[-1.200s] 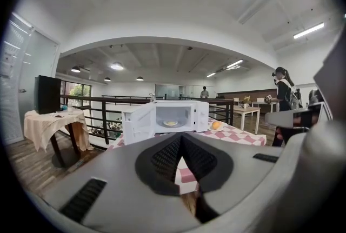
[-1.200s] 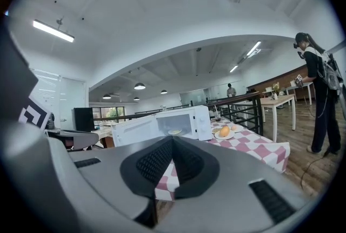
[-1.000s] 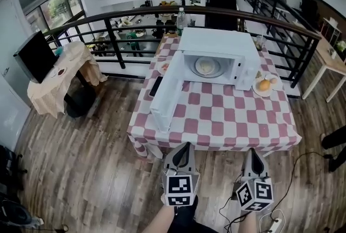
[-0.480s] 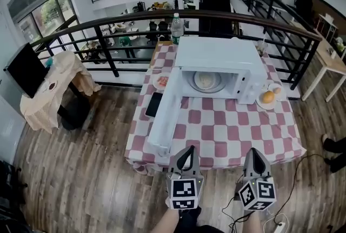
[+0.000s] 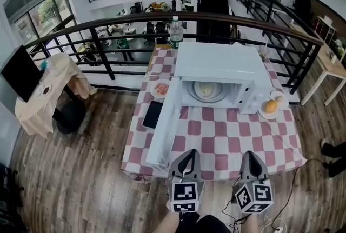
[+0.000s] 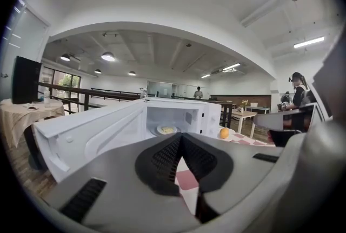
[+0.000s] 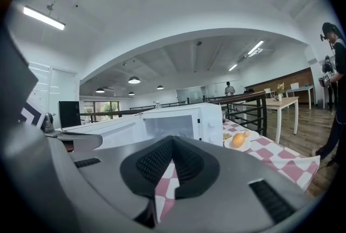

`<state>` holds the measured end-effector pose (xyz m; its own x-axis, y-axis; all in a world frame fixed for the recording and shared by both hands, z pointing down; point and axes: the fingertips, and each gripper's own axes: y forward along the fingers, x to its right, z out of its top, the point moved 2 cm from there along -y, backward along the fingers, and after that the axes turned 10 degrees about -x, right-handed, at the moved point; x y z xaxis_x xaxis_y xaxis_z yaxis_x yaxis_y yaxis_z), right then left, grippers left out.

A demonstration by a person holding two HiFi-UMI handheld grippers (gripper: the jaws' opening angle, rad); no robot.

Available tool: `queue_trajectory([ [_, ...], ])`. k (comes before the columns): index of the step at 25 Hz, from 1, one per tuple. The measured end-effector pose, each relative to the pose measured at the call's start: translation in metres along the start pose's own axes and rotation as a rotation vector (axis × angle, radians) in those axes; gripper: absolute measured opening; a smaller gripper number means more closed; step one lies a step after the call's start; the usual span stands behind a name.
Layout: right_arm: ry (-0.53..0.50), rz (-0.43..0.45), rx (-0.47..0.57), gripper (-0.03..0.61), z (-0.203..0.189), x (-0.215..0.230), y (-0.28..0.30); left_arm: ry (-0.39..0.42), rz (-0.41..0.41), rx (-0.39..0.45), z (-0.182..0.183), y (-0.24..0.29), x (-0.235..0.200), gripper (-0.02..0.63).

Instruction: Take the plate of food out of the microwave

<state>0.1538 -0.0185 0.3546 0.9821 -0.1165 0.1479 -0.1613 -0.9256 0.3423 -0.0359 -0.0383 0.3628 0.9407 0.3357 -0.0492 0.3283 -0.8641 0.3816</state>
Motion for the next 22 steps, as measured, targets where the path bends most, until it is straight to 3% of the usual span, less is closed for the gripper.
queue_trajectory([
  [13, -0.011, -0.003, -0.030, -0.006, 0.004, 0.006, 0.031, -0.024, -0.002, -0.011, 0.008, 0.035, -0.002, 0.029],
  [22, -0.001, 0.081, -0.056, -0.006, 0.016, 0.016, 0.084, -0.033, 0.045, -0.023, 0.022, 0.077, -0.006, 0.029],
])
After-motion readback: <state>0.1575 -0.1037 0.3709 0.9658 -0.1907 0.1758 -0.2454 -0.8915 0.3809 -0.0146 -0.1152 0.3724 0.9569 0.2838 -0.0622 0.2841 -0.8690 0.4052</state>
